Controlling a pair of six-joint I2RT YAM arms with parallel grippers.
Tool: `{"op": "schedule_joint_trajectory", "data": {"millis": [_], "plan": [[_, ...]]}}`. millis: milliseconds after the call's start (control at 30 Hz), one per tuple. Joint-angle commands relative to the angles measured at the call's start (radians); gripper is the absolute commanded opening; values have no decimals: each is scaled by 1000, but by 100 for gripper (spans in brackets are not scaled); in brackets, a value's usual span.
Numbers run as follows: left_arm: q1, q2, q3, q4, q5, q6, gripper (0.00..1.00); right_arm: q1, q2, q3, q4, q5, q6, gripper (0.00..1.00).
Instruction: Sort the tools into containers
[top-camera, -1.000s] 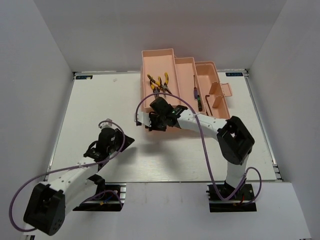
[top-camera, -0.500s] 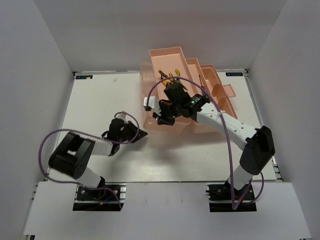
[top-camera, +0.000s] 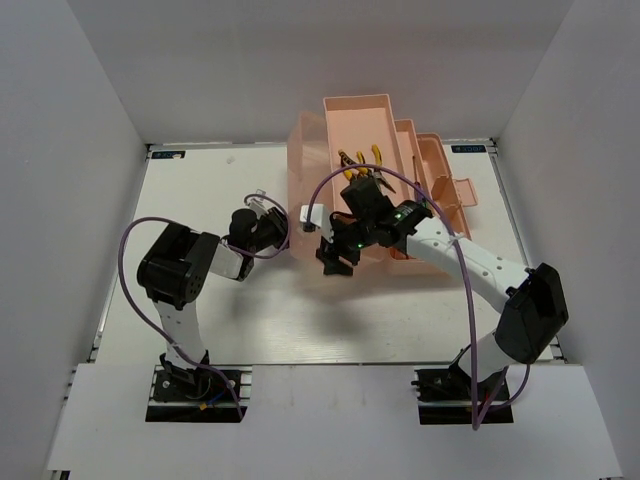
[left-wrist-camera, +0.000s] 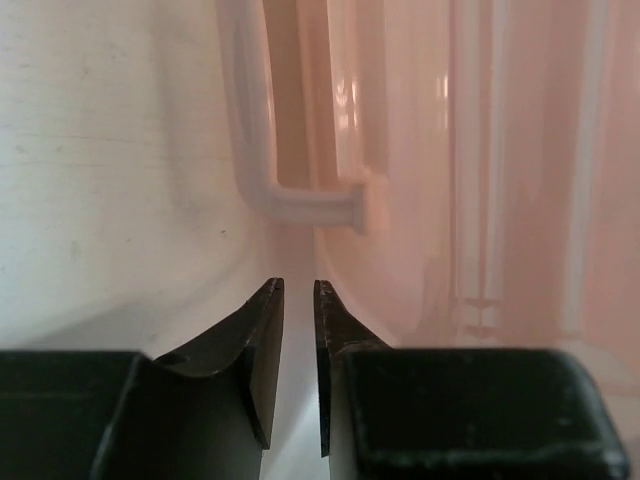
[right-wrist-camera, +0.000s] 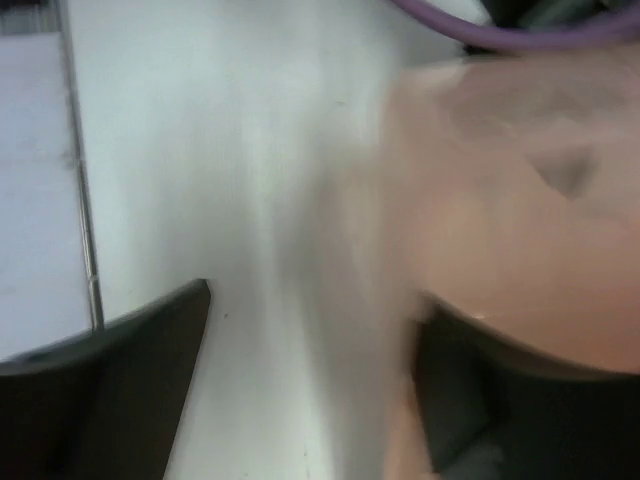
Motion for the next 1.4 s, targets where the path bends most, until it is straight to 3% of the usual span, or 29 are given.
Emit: {"op": "schedule_joint_trajectory", "data": {"millis": [0,267,400,433,467,600,700,733,833,867,900,967,1000,1033,1100,1133,1200,1233,1267,1333,1367], "plan": [[-3,-30,43,107,40,-39,29,13,-20,44,-24,-60,9,90],[-3,1,34,117,40,-48,29,53,-32,68,-22,208,184,89],[-3,10,52,117,40,-57,29,86,-73,42,38,245,262,64],[-3,10,52,117,40,-57,29,94,-78,63,34,239,267,50],[-3,10,63,117,40,-57,29,97,-78,92,28,234,279,46],[-3,19,83,104,49,-57,29,105,-75,208,-27,226,285,46],[-3,20,94,95,49,-57,29,102,-86,289,-57,219,297,58],[-3,20,103,95,49,-57,29,100,-87,316,-61,210,293,69],[-3,20,113,84,49,-57,29,96,-106,378,-66,268,290,73],[-3,20,123,84,49,-57,29,94,-110,402,-60,313,291,73],[-3,20,123,74,49,-57,29,91,-113,409,-28,558,287,71],[-3,20,146,64,49,-57,29,64,-109,392,95,753,256,68],[-3,20,146,64,49,-57,29,50,-101,374,221,996,191,68],[-3,20,159,54,49,-57,29,-8,-93,345,314,1034,169,67],[-3,20,186,43,60,-48,29,-190,-78,361,292,1026,248,51],[-3,20,199,34,69,-48,29,-238,-75,364,278,1003,273,39],[-3,7,209,21,69,-36,29,-426,-64,354,264,978,352,0],[-3,7,235,5,78,-24,29,-475,-52,349,235,923,369,0],[-3,-2,247,-20,87,-24,29,-610,-44,349,198,896,389,0],[-3,-14,288,-54,87,12,29,-689,41,378,90,778,444,0],[-3,-26,305,-87,98,22,29,-814,61,375,37,733,457,0]]}}
